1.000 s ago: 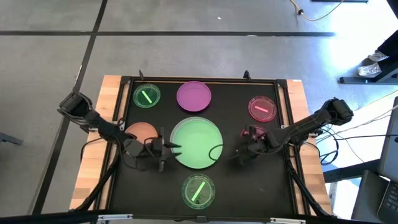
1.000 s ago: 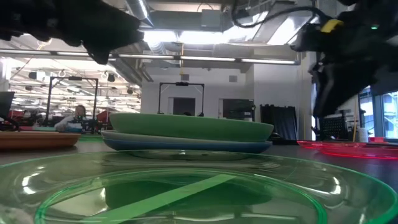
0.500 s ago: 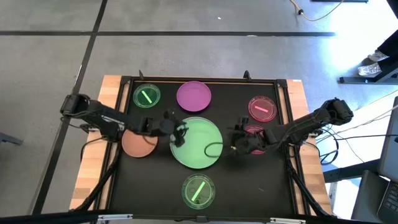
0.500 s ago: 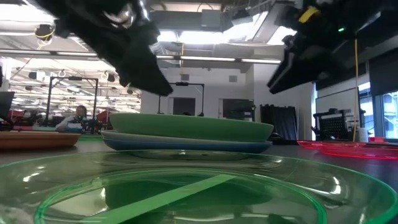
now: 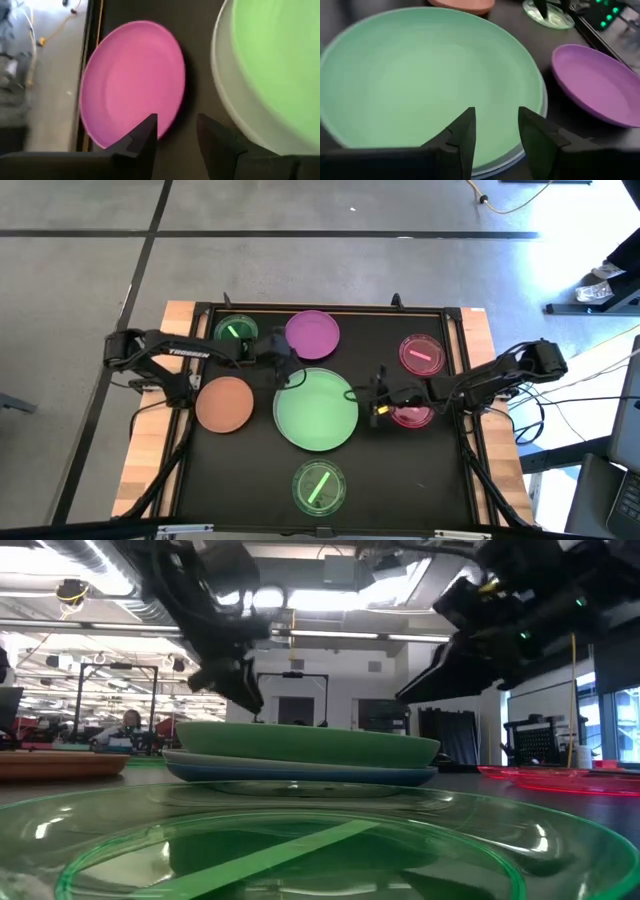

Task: Stack plastic plates
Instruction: Stack the pink plate on top of the green plate

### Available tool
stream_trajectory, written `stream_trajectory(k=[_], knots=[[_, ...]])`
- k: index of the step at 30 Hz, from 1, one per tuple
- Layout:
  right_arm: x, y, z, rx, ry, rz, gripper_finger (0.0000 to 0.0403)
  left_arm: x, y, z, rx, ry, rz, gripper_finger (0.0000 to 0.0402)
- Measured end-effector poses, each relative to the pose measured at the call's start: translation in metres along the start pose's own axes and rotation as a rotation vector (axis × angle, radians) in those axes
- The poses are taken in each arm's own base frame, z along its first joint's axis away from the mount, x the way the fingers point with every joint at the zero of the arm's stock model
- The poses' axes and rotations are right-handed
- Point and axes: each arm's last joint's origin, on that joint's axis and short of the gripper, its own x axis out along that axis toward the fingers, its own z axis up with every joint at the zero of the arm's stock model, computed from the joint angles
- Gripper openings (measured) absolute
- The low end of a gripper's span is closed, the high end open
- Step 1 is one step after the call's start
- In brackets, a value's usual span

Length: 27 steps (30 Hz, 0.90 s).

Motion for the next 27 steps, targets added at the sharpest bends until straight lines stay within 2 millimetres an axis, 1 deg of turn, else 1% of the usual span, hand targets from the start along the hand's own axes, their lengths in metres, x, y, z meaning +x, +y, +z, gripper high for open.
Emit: stream_trajectory(k=[4,8,14,18,21,24,27], knots=[[-0.004,0.001,-0.011,0.015,-0.051,0.0,0.0138,0.024,0.008,-0.012,0.106,0.074,-0.003,0.0131],[-0.006,0.001,-0.016,0.021,-0.036,-0.007,0.0138,0.049,0.009,-0.023,0.204,0.153,-0.005,0.013],[-0.005,0.001,-0.019,0.023,-0.013,-0.005,0.0138,0.072,0.008,-0.034,0.323,0.207,-0.02,0.013],[-0.005,0.001,-0.019,0.026,-0.016,-0.007,0.0138,0.079,0.011,-0.032,0.313,0.175,0.026,0.013],[-0.005,0.001,-0.019,0.026,-0.013,-0.007,0.0138,0.083,0.013,-0.033,0.303,0.136,-0.019,0.013],[-0.005,0.001,-0.019,0.034,-0.014,-0.007,0.0138,0.086,0.014,-0.037,0.295,0.144,-0.041,0.0129],[-0.005,0.001,-0.019,0.036,-0.007,-0.007,0.0138,0.087,0.014,-0.038,0.283,0.146,-0.045,0.0111]])
